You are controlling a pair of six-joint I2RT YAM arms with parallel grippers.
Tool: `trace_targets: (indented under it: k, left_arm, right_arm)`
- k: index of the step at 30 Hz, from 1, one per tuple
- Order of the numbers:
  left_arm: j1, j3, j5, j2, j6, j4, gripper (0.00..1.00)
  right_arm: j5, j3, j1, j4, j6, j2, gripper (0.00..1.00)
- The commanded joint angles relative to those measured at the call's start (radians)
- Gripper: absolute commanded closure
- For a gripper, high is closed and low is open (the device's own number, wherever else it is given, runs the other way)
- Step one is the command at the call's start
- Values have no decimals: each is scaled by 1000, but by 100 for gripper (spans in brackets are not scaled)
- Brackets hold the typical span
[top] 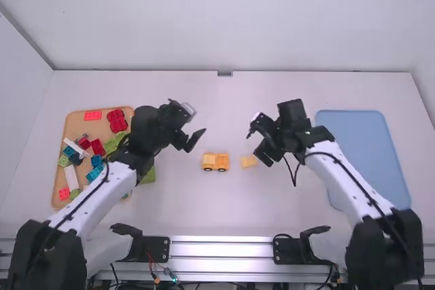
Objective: Assemble lego blocks to make yellow taxi
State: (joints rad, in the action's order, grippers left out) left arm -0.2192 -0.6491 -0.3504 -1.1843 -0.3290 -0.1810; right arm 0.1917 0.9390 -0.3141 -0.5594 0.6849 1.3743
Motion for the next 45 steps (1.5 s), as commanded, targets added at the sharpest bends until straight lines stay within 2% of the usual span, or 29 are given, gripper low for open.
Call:
trace_targets:
  k: [1,5,9,13,23,27,28,29,33,35,39,45]
  left_arm:
    - [92,75,-147,69,80,-46,1]
    - [163,156,-219,107,79,-151,1]
    - [161,202,-211,108,79,-231,1]
    - [161,204,-211,108,120,-248,1]
    - [161,204,-211,107,123,-243,1]
    - [160,204,-211,107,123,-244,1]
    - [160,204,-211,107,123,-243,1]
    - [160,204,-211,107,124,-243,1]
    - [161,204,-211,107,124,-243,1]
    - [161,204,-211,107,124,-243,1]
    - [161,204,-219,107,124,-243,1]
    - [161,204,-218,107,124,-243,1]
  right_arm:
    - [-108,57,-68,-31,173,123,2]
    - [-152,71,-134,-46,297,249,1]
    - [-153,69,-181,-47,387,345,1]
    - [-145,69,-198,-37,449,393,0]
    - [-137,70,-195,61,450,484,2]
    - [-138,70,-195,65,449,491,14]
    - [-137,70,-195,66,449,491,22]
    - [-137,70,-194,66,449,491,26]
    - [-127,70,-181,65,448,491,36]
    - [-86,70,-167,66,449,491,44]
    - [-53,70,-142,60,449,491,51]
    - [-46,70,-137,58,449,491,51]
